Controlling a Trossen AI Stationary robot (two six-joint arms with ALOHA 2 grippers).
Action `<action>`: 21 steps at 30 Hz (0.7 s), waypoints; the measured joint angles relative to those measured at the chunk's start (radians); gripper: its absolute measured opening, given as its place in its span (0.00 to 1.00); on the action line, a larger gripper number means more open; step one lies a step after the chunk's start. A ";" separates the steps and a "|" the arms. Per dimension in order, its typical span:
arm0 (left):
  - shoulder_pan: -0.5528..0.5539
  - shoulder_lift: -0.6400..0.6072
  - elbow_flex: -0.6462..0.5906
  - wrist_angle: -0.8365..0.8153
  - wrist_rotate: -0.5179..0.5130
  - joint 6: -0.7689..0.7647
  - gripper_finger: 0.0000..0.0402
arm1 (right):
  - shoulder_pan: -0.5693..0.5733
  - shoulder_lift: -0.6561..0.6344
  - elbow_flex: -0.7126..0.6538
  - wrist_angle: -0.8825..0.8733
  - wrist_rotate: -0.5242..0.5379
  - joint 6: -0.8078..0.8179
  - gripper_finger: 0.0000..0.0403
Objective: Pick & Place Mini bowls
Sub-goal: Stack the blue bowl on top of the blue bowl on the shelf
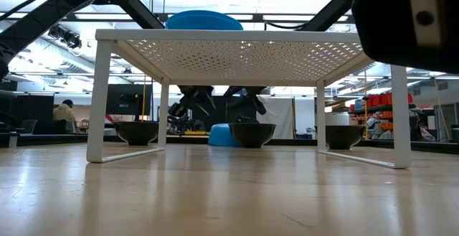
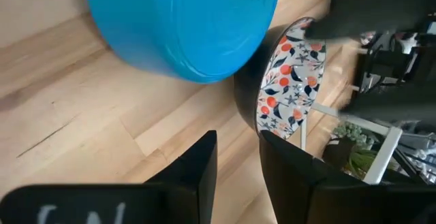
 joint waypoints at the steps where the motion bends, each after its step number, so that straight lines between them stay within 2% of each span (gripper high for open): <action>1: 0.002 -0.005 0.000 0.000 -0.001 0.006 0.29 | -0.004 0.000 0.000 0.000 0.004 -0.017 0.39; 6: 0.016 -0.038 0.002 0.038 -0.033 0.033 0.29 | -0.029 -0.001 0.000 -0.025 0.010 -0.053 0.40; 10: 0.040 -0.050 0.002 0.041 -0.055 0.033 0.29 | -0.057 -0.001 0.000 -0.100 0.006 -0.059 0.45; 16: 0.051 -0.050 0.002 0.042 -0.059 0.032 0.40 | -0.112 -0.001 0.000 -0.219 0.007 -0.091 0.64; 21: 0.050 -0.050 0.002 0.041 -0.118 0.006 0.50 | -0.135 -0.002 0.000 -0.261 0.025 -0.113 0.78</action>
